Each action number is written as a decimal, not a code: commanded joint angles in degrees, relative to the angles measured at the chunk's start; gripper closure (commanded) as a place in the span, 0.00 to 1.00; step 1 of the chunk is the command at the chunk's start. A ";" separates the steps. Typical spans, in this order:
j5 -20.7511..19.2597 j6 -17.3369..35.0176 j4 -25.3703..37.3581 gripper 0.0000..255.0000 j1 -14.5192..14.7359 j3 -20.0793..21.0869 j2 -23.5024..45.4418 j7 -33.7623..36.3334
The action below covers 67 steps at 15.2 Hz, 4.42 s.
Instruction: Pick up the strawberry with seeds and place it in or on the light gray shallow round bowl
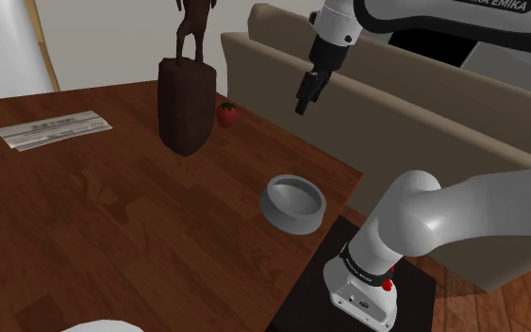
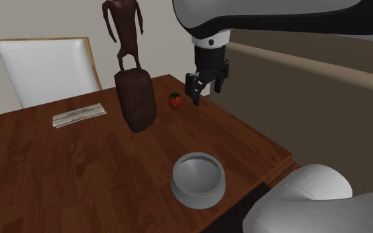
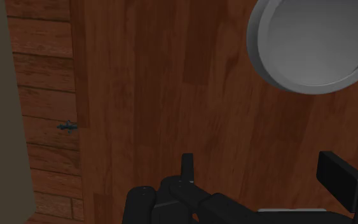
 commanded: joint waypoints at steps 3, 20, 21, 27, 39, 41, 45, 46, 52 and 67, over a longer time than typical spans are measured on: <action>-0.54 2.92 1.24 0.00 -0.16 -0.41 4.44 -0.49; -3.34 17.14 23.90 0.00 -1.21 -2.51 43.71 -4.31; -3.41 17.34 25.91 0.00 -1.27 -2.57 46.05 -4.55; -3.67 18.82 33.65 0.00 -1.59 -2.81 55.78 -5.50; -3.87 22.71 31.20 0.00 -1.90 -3.03 57.19 -5.37; -3.87 22.70 31.21 0.00 -1.90 -3.03 57.19 -5.37; -3.87 22.70 31.21 1.00 -1.90 -3.03 57.19 -5.37; -3.87 22.70 31.21 1.00 -1.90 -3.03 57.19 -5.37; -3.87 22.70 31.21 0.00 -1.90 -3.03 57.19 -5.37; 11.69 9.91 69.84 0.00 -4.70 -5.81 83.47 25.79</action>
